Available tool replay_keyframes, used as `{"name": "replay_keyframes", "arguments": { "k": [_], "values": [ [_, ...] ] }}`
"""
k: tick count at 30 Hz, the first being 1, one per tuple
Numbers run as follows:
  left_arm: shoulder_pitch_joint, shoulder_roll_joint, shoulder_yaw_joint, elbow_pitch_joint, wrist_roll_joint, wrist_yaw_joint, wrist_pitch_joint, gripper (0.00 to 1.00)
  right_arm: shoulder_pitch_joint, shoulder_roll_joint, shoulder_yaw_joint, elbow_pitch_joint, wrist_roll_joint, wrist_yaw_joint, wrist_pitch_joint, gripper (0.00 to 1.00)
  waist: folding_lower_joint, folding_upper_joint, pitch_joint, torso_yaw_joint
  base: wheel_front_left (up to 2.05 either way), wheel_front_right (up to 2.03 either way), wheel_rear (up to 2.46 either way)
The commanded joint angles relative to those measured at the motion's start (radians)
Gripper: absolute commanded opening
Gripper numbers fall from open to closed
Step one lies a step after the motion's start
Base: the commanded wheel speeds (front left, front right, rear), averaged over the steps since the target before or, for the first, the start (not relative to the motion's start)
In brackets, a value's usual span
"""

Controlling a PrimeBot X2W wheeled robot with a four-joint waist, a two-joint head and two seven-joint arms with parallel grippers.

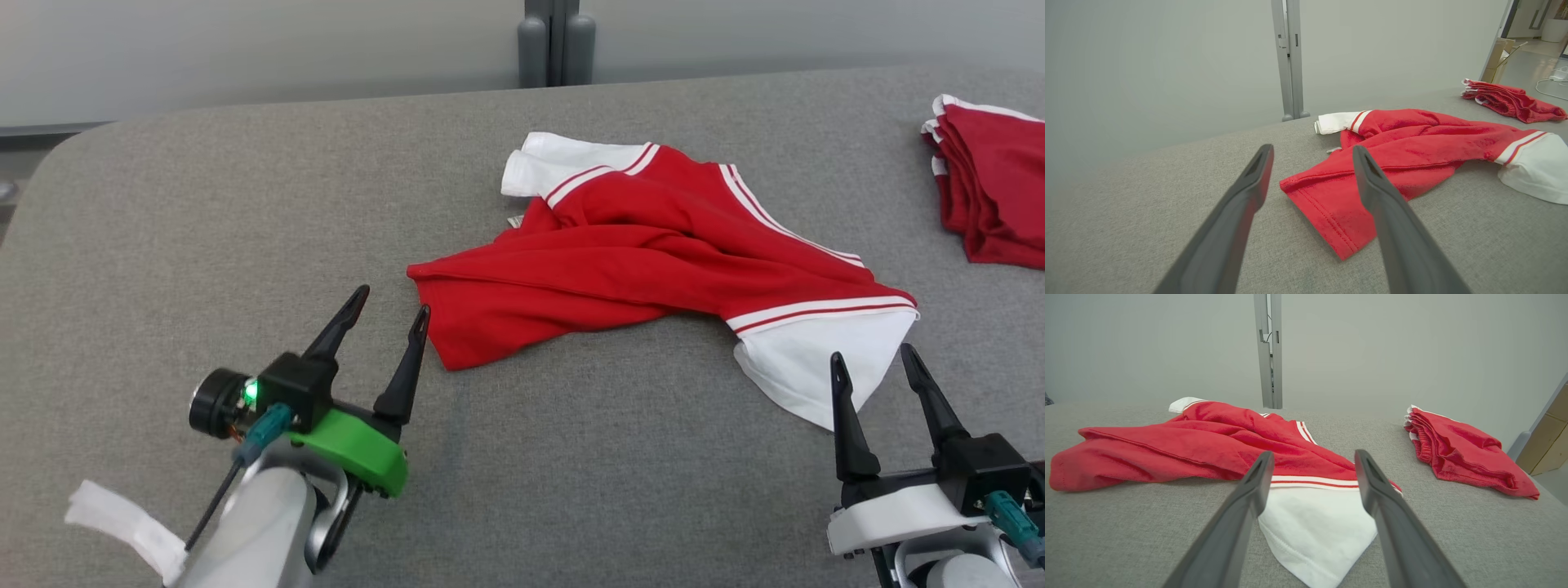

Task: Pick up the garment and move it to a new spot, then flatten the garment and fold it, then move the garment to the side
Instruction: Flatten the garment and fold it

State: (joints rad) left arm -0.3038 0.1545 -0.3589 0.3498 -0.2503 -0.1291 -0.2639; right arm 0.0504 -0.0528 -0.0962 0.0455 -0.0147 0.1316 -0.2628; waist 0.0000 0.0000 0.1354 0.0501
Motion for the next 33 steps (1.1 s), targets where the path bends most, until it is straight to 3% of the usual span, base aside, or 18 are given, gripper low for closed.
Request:
{"name": "replay_keyframes", "arguments": {
  "k": [1, 10, 18, 33],
  "values": [
    [-0.069, 0.034, -0.034, 0.045, -0.018, -0.002, 0.006, 1.00, -0.022, 0.000, 0.009, -0.008, -0.008, -0.002, -0.002, 1.00, 0.0000, 0.0000, 0.062, -0.041, 0.00, 0.00, 0.00],
    [-0.342, 0.160, -0.250, 0.341, -0.118, 0.000, 0.061, 1.00, -0.060, 0.002, 0.019, -0.020, 0.019, -0.002, -0.002, 1.00, 0.0000, 0.0000, 0.133, -0.088, 0.00, 0.00, 0.00],
    [-0.442, 0.179, -0.391, 0.447, -0.184, 0.000, 0.030, 1.00, -0.057, 0.002, 0.010, -0.013, 0.033, -0.002, -0.002, 1.00, 0.0000, 0.0000, 0.142, -0.085, 0.00, 0.00, 0.00],
    [-0.533, 0.176, -0.547, 0.535, -0.282, -0.001, 0.002, 1.00, -0.071, 0.002, 0.014, -0.003, 0.042, -0.002, -0.002, 1.00, 0.0000, 0.0000, 0.149, -0.096, 0.00, 0.00, 0.00]
  ]
}}
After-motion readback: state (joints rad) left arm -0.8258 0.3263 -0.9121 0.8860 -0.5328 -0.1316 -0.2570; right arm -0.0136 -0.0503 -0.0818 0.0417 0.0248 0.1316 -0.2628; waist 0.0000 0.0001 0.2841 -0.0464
